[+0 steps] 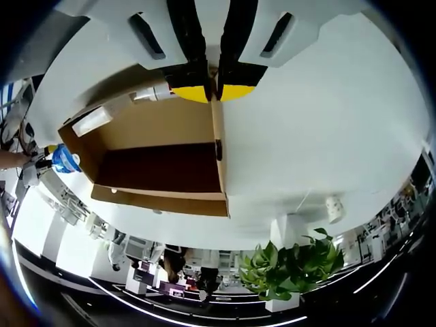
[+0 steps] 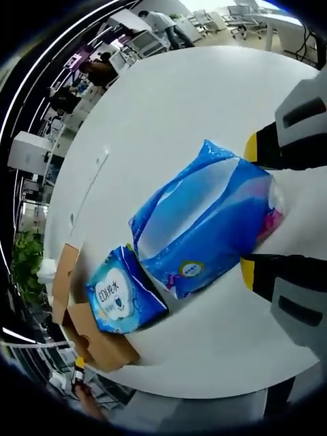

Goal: Operate the shoe box by opening the lid, removing the specified soft item, and placing it in the target area until the item is outside and the box remains undamaged.

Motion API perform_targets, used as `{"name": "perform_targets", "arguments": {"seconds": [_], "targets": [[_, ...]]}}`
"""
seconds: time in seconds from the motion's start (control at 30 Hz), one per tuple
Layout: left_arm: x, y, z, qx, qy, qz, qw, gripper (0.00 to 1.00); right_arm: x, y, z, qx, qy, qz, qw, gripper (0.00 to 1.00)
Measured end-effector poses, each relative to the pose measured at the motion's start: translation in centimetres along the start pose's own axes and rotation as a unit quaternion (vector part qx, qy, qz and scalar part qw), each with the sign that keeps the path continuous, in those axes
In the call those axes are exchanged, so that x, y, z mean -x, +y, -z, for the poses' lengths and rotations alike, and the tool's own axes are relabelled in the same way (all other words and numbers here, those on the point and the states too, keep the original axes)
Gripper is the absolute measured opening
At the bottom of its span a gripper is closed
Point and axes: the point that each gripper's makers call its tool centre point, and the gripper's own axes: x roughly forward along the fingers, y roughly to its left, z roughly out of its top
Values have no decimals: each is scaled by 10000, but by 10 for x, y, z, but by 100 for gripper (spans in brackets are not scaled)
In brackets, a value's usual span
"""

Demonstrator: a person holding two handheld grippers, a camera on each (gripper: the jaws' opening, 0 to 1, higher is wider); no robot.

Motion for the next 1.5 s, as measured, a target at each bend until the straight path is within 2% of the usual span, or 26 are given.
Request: {"name": "perform_targets", "arguments": {"seconds": [0.4, 0.77, 0.93, 1.17, 1.5], "targets": [[-1, 0, 0, 35, 20, 5, 10000, 2, 0, -3, 0, -8, 57, 40, 10000, 48], [-1, 0, 0, 48, 37, 6, 10000, 2, 15, -6, 0, -99, -5, 149, 9998, 49], [0, 0, 0, 13, 60, -13, 10000, 2, 24, -4, -7, -45, -95, 196, 9998, 49], [0, 0, 1, 14, 63, -14, 10000, 2, 34, 6, -16, 219, -218, 85, 9995, 49], [0, 0, 1, 30, 73, -6, 10000, 2, 45, 21, -34, 371, -496, -32, 9981, 49]]}}
